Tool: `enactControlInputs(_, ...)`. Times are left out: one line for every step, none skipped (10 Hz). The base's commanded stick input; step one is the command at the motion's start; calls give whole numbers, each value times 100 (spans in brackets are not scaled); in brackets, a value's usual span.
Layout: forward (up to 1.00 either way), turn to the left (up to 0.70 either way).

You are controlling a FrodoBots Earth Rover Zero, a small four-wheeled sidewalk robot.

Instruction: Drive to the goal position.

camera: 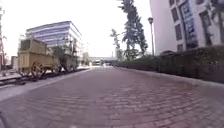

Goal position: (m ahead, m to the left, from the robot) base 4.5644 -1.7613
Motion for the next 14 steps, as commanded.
enactControlInputs(70,0)
enactControlInputs(70,0)
enactControlInputs(70,0)
enactControlInputs(70,0)
enactControlInputs(70,0)
enactControlInputs(70,0)
enactControlInputs(70,0)
enactControlInputs(70,0)
enactControlInputs(70,0)
enactControlInputs(70,0)
enactControlInputs(70,0)
enactControlInputs(70,0)
enactControlInputs(70,0)
enactControlInputs(70,0)
